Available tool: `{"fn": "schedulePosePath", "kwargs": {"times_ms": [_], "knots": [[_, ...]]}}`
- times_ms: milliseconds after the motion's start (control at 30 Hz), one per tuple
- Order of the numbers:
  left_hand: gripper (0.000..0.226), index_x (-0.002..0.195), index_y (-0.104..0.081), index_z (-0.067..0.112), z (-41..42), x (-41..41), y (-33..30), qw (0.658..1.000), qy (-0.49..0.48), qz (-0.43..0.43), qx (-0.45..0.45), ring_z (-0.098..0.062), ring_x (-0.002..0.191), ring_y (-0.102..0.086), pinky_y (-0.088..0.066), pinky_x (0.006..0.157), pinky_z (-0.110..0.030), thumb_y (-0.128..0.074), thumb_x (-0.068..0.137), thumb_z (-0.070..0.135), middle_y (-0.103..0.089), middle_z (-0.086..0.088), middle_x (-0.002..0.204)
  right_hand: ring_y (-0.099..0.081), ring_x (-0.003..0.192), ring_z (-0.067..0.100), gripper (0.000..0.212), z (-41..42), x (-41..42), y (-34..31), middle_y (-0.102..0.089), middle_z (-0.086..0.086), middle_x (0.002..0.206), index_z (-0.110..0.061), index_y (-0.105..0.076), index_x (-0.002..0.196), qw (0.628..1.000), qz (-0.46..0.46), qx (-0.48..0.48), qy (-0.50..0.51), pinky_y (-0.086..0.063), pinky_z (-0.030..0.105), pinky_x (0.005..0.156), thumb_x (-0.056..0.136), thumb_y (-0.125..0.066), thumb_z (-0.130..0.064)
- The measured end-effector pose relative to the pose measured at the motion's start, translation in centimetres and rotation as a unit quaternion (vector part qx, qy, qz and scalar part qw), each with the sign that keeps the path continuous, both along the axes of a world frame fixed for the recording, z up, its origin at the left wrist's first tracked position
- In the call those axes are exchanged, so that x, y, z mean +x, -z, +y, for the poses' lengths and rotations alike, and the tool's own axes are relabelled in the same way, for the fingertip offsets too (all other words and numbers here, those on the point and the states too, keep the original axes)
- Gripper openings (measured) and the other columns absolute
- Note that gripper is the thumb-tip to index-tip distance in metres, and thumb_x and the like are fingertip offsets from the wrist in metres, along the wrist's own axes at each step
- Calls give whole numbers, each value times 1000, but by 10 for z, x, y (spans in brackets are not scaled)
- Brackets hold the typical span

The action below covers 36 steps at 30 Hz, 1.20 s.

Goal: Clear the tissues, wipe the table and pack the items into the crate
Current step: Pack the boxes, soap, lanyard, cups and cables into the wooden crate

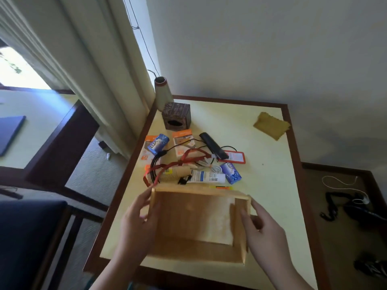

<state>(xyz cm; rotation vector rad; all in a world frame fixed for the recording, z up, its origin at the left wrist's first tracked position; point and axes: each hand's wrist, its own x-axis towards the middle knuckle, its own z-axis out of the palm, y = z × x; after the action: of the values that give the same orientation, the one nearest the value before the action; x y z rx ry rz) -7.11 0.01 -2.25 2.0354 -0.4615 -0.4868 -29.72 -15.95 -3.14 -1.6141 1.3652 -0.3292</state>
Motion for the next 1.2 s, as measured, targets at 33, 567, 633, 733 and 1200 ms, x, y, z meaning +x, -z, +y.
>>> {"fn": "schedulePosePath", "kwargs": {"times_ms": [33, 567, 633, 733, 1200], "knots": [[29, 129, -62, 50, 7, -3, 5, 1000, 3, 15, 19, -3, 100, -69, -56, 73, -24, -63, 100, 45, -66, 25, 113, -67, 88, 2, 47, 4, 0, 6, -73, -15, 93, -51, -50, 147, 1000, 19, -1, -17, -52, 19, 72, 100, -53, -56], [48, 154, -47, 33, 11, 44, 84, 989, 45, 112, 81, -21, 129, -53, -42, 100, -35, -50, 108, 43, -59, -2, 144, -70, 80, 22, 45, 29, 47, 71, -72, -6, 83, -31, -59, 138, 984, 162, -77, -5, -53, 36, 67, 107, -36, -54], [48, 155, -47, 31, 10, 43, 86, 991, 40, 100, 80, -18, 128, -50, -39, 101, -34, -50, 108, 41, -59, 1, 139, -70, 80, 26, 45, 32, 50, 71, -72, -4, 84, -29, -57, 138, 983, 165, -83, -4, -55, 38, 68, 107, -35, -53], [49, 156, -46, 31, 10, 46, 90, 991, 45, 99, 81, -14, 121, -50, -41, 99, -34, -49, 108, 41, -56, 15, 118, -71, 81, 27, 47, 32, 52, 68, -73, -3, 86, -26, -54, 141, 981, 170, -90, -7, -55, 39, 68, 107, -35, -53], [52, 159, -36, 43, 9, 54, 101, 990, 48, 108, 82, -19, 135, -44, -42, 111, -40, -43, 108, 50, -50, 1, 145, -45, 132, 22, 59, 6, 128, 20, -50, 1, 141, -28, -45, 147, 966, 167, -183, -75, -49, 35, 96, 92, -65, -26]]}}
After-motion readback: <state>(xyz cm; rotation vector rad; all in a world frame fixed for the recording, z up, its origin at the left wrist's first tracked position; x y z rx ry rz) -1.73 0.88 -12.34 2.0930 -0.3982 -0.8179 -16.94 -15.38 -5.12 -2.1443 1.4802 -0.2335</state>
